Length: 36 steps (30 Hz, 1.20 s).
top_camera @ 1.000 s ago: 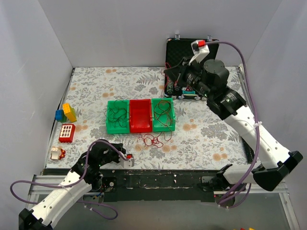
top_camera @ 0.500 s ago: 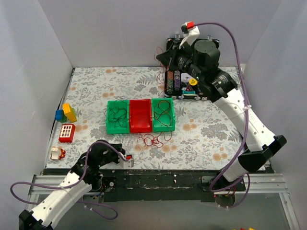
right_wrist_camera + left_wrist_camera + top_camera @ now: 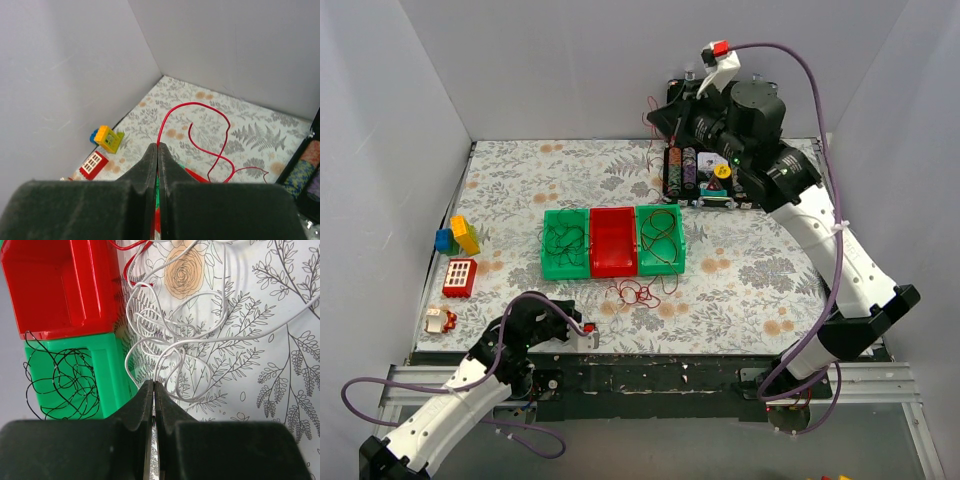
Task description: Untangle the cables
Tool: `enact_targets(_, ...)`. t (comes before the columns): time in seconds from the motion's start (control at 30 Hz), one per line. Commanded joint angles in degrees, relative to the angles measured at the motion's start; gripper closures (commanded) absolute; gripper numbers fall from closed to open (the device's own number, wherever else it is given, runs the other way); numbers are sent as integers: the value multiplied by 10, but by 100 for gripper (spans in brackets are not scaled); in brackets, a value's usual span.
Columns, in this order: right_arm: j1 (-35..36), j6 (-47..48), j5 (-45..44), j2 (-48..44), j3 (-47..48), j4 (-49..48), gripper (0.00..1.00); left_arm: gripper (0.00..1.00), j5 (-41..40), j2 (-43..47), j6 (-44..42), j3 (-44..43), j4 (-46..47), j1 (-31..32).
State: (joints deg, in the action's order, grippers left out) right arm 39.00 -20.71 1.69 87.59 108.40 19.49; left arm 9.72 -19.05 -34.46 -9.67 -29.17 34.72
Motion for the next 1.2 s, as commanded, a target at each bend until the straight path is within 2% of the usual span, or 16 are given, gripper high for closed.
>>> enact_targets(0.0,-3,18,16,-18,43,-38,99,100,-2,-8,4,4,10,2)
enact_targets(0.1,-3,32,29,-43,26,-67,99,100,-3,-6,5,4,10,2)
enact_targets(0.3,-3,39,16,-51,19,-49,99,100,-5,-6,6,6,10,2)
enact_targets(0.5,-4,25,16,-68,-67,-81,99,100,-5,-12,8,4,13,2)
enact_targets(1.03,-28,6,35,-64,-194,-118,99,100,-7,-8,8,4,10,2)
enact_targets(1.17,-29,-6,31,-77,-281,-140,99,100,-5,-10,9,1,10,2)
